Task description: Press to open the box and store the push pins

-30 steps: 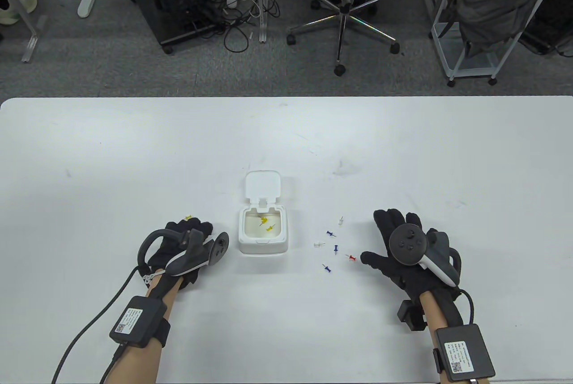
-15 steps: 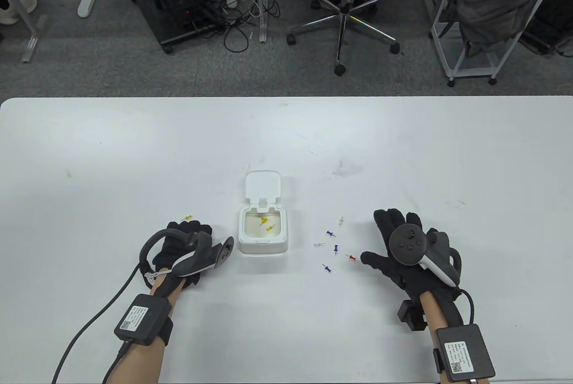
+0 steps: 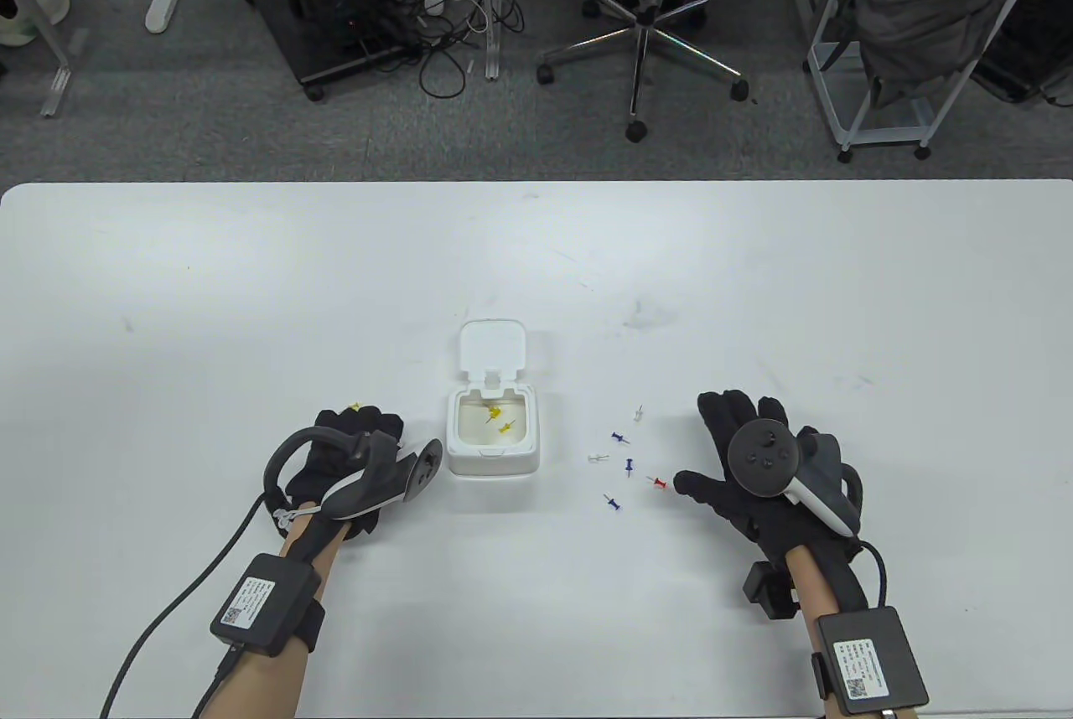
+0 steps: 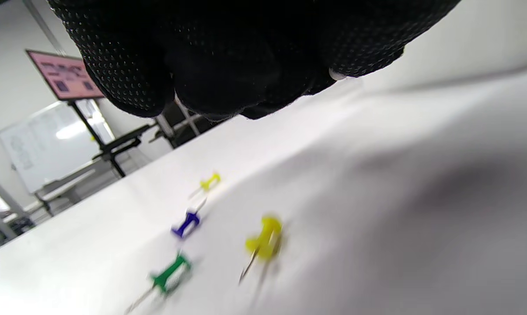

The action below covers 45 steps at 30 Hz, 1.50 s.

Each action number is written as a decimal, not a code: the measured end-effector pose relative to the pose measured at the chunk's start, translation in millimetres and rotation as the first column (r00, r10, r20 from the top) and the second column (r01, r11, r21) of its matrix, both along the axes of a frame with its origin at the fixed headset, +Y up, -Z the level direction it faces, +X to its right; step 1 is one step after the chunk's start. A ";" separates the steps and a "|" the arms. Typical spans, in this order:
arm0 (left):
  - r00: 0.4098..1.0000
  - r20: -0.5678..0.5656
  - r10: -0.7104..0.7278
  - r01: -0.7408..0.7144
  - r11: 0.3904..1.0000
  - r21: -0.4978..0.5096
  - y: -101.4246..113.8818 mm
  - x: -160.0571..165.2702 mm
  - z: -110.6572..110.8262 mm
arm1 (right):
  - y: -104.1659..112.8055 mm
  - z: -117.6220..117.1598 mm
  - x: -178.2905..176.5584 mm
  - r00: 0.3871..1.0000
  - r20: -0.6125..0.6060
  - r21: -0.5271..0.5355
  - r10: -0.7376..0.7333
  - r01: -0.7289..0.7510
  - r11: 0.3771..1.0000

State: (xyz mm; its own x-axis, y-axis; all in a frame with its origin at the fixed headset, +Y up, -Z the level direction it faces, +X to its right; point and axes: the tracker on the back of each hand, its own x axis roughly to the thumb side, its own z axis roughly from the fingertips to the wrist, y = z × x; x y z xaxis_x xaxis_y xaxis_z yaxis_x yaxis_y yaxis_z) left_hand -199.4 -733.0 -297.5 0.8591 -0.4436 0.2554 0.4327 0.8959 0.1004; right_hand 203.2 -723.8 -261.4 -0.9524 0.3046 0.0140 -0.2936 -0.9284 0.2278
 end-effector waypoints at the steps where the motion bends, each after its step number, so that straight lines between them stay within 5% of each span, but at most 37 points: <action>1: 1.000 0.008 0.011 -0.011 1.000 0.007 3.8 2.9 0.5 | -0.3 0.0 -0.1 1.000 -0.002 -0.001 0.002 -0.002 1.000; 11: 0.991 0.074 0.110 -0.112 0.993 0.030 27.3 43.0 -5.9 | -1.5 0.5 -0.5 1.000 -0.008 -0.009 0.007 -0.007 1.000; 26: 0.981 0.116 0.154 -0.153 0.988 -0.015 26.6 83.5 -15.7 | -1.1 0.5 0.4 1.000 -0.002 -0.007 0.003 -0.003 1.000; 45: 0.995 -0.013 0.100 -0.100 0.995 0.002 30.5 10.8 -5.3 | -1.6 0.2 -0.2 1.000 -0.006 -0.009 0.006 -0.006 1.000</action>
State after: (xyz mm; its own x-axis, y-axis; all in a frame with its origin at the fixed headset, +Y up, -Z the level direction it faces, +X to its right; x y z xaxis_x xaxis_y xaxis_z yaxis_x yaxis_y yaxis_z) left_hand -188.6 -702.6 -302.8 0.9022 -0.3561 0.2435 0.3426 0.9344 0.0971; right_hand 202.9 -725.4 -261.2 -0.9542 0.2988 0.0171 -0.2863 -0.9281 0.2379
